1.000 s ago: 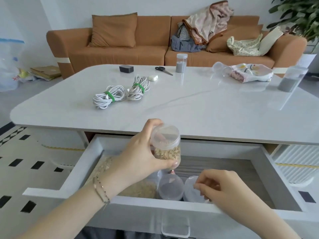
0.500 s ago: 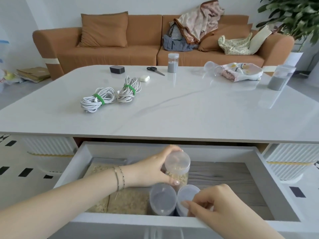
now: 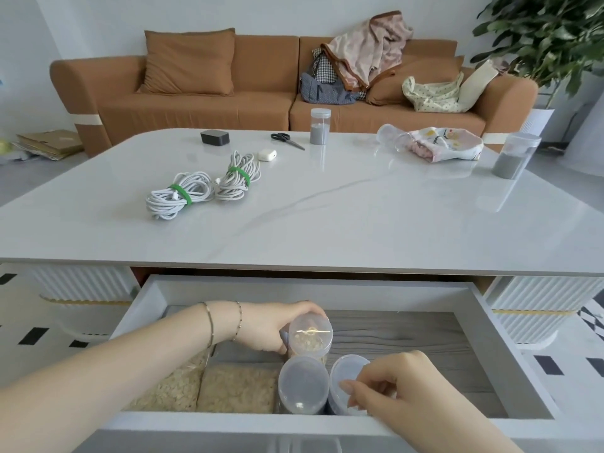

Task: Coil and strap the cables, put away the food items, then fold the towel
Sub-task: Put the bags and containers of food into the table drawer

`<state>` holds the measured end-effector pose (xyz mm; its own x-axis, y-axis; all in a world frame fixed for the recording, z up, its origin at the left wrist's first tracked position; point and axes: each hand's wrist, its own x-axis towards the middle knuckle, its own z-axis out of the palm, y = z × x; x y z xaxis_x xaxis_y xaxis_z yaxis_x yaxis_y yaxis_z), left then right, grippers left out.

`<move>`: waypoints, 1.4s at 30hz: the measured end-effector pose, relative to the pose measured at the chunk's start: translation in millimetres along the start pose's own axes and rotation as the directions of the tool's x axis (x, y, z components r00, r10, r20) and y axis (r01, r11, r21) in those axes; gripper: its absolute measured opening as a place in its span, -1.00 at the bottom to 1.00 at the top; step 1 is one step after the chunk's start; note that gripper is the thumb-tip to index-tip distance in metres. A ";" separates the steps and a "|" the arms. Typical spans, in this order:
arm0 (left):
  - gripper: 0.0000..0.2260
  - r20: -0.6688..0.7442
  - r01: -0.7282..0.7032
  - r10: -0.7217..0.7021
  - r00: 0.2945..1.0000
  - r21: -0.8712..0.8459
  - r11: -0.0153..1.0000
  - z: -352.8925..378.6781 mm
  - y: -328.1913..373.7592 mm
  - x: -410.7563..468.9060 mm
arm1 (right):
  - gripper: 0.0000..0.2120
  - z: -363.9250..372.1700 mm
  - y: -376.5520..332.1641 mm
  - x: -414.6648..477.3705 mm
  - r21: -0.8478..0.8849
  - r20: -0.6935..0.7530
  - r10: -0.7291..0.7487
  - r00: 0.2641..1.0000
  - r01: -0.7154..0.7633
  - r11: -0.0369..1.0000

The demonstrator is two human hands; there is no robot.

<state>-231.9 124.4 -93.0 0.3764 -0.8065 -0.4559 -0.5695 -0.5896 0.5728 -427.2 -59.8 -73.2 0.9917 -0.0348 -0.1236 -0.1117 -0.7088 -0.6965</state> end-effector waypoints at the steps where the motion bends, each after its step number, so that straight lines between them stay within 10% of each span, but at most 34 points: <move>1: -0.36 -0.003 -0.002 0.002 1.000 0.014 1.000 -0.8 1.6 -1.8 | -0.72 0.2 -0.1 0.5 -0.001 -0.006 -0.003 1.000 0.003 1.000; 7: -0.34 -0.245 0.006 0.032 0.969 0.154 0.988 -0.2 26.5 -19.5 | -0.77 -3.5 -0.6 -3.4 -0.020 -0.070 -0.102 0.992 0.101 0.995; 13: -0.65 -0.609 -0.159 0.173 0.774 0.077 0.984 -50.4 62.7 -55.8 | -0.81 -44.0 -6.1 -0.8 -0.105 -0.232 -0.267 0.935 0.248 0.963; 21: -0.64 -0.727 -0.060 0.030 0.686 -0.015 0.998 -120.9 15.7 71.7 | -0.77 -123.3 -43.4 192.0 -0.280 -0.454 -0.354 0.818 0.246 0.928; 35: -0.66 -0.888 -0.183 -0.119 0.444 -0.220 0.958 -255.4 -14.9 247.5 | -0.52 -134.3 -0.2 483.0 0.104 -0.658 -0.108 0.745 0.233 0.967; 42: -0.39 -0.919 -0.198 -0.046 0.392 -0.133 0.971 -303.2 -31.8 303.2 | -0.45 -160.8 22.4 537.5 0.244 -0.857 0.080 0.510 0.265 0.933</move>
<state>121.8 -114.7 -42.9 0.8453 -0.3294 0.4206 -0.5301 -0.4185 0.7375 113.6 -207.7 -41.5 0.5509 -0.6778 0.4870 0.1427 -0.4984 -0.8551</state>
